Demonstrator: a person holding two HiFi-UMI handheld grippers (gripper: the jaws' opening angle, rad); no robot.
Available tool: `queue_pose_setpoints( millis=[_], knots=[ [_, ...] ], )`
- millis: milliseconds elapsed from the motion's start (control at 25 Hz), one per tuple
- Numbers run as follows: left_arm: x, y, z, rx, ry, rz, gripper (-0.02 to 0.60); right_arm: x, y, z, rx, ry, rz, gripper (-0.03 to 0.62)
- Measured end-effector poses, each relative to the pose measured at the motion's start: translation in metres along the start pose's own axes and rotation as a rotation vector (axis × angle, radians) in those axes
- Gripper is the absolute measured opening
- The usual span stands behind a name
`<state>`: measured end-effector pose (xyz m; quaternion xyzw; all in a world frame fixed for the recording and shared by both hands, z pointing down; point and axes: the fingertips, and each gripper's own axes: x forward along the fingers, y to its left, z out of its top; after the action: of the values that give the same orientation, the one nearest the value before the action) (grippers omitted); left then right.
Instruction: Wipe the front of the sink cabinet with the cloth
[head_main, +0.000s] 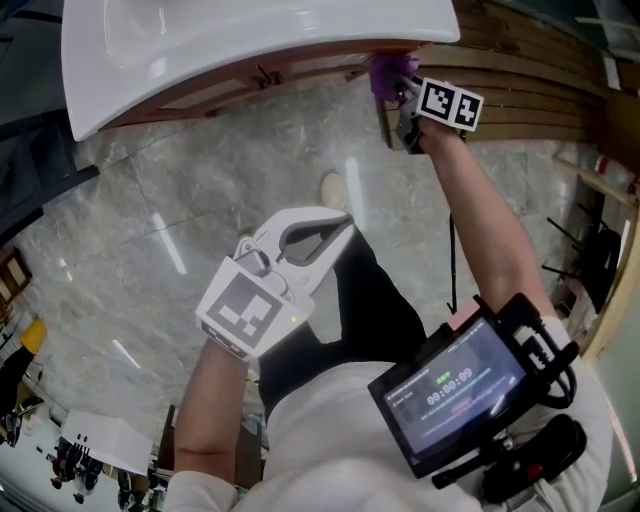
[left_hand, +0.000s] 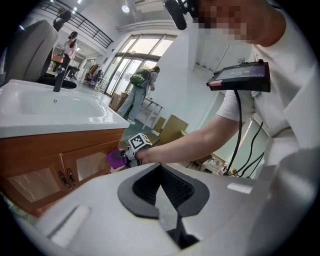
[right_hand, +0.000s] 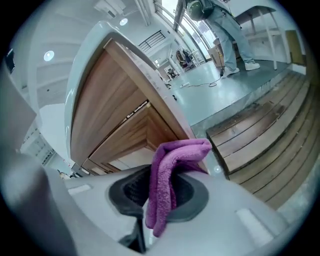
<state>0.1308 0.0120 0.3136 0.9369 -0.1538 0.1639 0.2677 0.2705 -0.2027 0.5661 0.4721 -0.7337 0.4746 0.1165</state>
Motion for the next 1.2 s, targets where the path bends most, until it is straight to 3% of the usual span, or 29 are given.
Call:
queue_pose_setpoints(
  millis=[160,320,920,1040,1200],
  knots=[
    [-0.019,-0.003,-0.009,-0.006,-0.014,0.021,0.006,-0.005,0.010,-0.010,-0.036,0.013,-0.016,0.061],
    [-0.049,-0.001,-0.017,-0.007,-0.023,0.052,0.006,0.000,0.052,-0.039,-0.081,0.055,0.026,0.061],
    [-0.190,0.012,-0.074,-0.058,-0.073,0.209,0.005,0.112,0.299,-0.184,-0.179,0.235,0.306,0.061],
    [-0.219,0.023,-0.091,-0.082,-0.084,0.247,0.006,0.148,0.341,-0.203,-0.152,0.255,0.340,0.061],
    [-0.257,0.041,-0.109,-0.098,-0.100,0.276,0.006,0.198,0.386,-0.217,-0.041,0.235,0.367,0.061]
  ],
)
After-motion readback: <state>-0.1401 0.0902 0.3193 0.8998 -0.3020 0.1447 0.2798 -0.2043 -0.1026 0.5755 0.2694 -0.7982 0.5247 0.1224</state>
